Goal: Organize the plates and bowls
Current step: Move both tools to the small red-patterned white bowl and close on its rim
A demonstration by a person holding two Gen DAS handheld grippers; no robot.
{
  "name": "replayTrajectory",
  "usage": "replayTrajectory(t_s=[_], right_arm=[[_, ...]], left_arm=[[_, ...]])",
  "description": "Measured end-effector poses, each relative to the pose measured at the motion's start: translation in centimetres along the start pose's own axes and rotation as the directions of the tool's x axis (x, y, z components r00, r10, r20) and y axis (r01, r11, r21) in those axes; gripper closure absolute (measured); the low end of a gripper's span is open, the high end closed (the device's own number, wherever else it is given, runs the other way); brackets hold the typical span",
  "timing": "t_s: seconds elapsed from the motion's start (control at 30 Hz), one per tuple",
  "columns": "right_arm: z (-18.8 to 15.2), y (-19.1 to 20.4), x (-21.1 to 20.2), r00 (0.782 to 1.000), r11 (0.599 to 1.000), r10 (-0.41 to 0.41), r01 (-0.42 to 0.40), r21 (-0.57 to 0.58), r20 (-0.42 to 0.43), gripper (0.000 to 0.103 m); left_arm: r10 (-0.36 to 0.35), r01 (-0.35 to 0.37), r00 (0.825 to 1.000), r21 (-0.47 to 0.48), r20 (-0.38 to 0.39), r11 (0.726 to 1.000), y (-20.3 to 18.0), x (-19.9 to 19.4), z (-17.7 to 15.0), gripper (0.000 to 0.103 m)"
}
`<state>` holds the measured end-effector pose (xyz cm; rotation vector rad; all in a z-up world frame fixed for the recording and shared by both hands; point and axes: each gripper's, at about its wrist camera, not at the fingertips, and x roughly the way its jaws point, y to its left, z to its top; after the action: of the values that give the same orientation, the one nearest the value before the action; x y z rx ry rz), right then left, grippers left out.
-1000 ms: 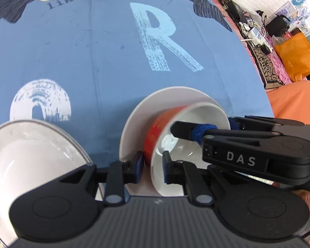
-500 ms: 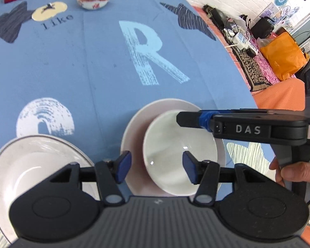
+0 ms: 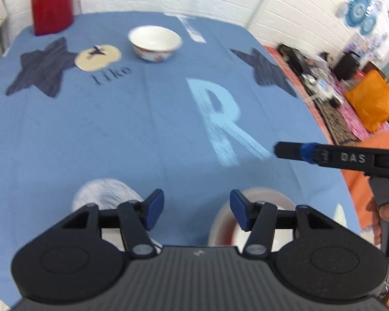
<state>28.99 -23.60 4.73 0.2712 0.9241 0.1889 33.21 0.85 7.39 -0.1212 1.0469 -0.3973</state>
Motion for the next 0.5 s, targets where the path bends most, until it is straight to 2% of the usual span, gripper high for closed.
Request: replayTrajectory(t_s=[0.17, 0.27, 0.37, 0.43, 0.5], right_arm=[[4.6, 0.5, 2.7, 1.000, 1.000, 0.000, 0.000, -0.010, 0.001, 0.074], [8.4, 1.1, 5.2, 1.000, 1.000, 0.009, -0.009, -0.012, 0.001, 0.074], [12.4, 1.7, 8.2, 1.000, 1.000, 0.017, -0.017, -0.003, 0.001, 0.073], [15.2, 2.1, 10.5, 1.000, 1.000, 0.014, -0.014, -0.012, -0.004, 0.072], [17.6, 2.3, 12.9, 1.000, 1.000, 0.011, -0.011, -0.014, -0.009, 0.072]], left_arm=[[0.084, -0.082, 0.996, -0.051, 0.031, 0.995, 3.9, 1.2, 6.6, 0.046], [0.100, -0.097, 0.994, -0.083, 0.035, 0.992, 5.6, 3.1, 11.5, 0.045], [0.136, -0.133, 0.990, -0.074, 0.040, 0.988, 6.8, 6.3, 16.2, 0.044], [0.121, -0.119, 0.992, -0.105, 0.021, 0.987, 7.9, 8.9, 19.1, 0.044], [0.071, -0.071, 0.997, -0.159, 0.000, 0.985, 9.3, 11.7, 21.5, 0.044]])
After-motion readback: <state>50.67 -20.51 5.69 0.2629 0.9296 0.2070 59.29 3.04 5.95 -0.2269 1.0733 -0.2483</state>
